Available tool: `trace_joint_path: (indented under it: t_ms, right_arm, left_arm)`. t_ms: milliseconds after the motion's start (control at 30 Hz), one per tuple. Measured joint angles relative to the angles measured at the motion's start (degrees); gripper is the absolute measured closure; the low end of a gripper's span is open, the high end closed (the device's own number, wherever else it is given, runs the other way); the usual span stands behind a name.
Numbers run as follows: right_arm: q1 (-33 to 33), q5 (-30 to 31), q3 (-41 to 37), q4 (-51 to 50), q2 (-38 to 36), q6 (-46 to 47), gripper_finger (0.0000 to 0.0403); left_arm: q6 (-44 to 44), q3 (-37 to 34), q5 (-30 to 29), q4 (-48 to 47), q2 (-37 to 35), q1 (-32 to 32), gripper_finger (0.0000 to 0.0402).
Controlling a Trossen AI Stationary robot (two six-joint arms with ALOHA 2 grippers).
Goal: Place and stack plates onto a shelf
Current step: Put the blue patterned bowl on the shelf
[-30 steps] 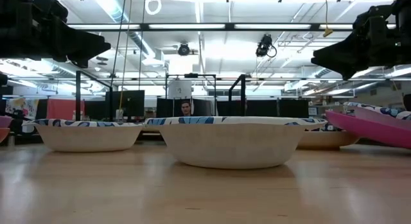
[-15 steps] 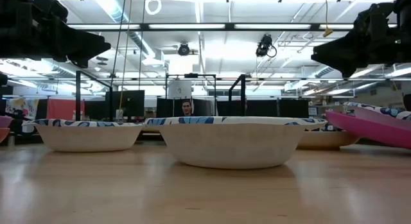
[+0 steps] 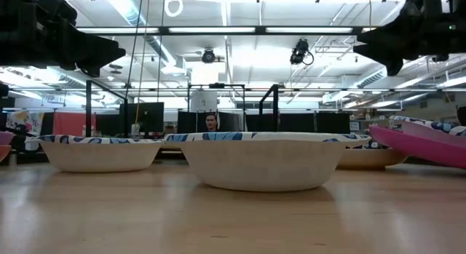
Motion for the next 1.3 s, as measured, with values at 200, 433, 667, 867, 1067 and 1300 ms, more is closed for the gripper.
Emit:
trace_joint_path:
  t_ms: [200,433,667,867,1067,1300]
  right_arm:
    - [0.00,-0.08,10.92,-16.61,9.25,-0.34,0.0227]
    - [0.00,-3.97,21.26,-28.66,19.76,-5.29,0.0227]
    - [-0.01,-5.10,25.74,-35.79,27.48,-8.74,0.0227]
    - [-0.01,-10.10,25.80,-35.95,33.12,-10.87,0.0227]
    - [0.00,-12.49,25.80,-35.83,38.10,-11.83,0.0227]
    - [0.43,-13.68,25.80,-35.79,44.05,-12.40,0.0227]
  left_arm:
    - [-0.02,0.00,-0.01,0.00,0.00,0.00,0.0239]
    - [-0.02,0.00,-0.01,-0.02,0.00,0.00,0.0239]
    - [0.02,-0.01,-0.01,-0.02,0.00,0.00,0.0239]
    - [0.02,0.00,0.00,-0.02,0.00,0.00,0.0239]
    - [0.00,-0.02,0.00,-0.02,0.00,0.00,0.0239]
    - [0.00,-0.01,0.00,-0.03,0.00,0.00,0.0239]
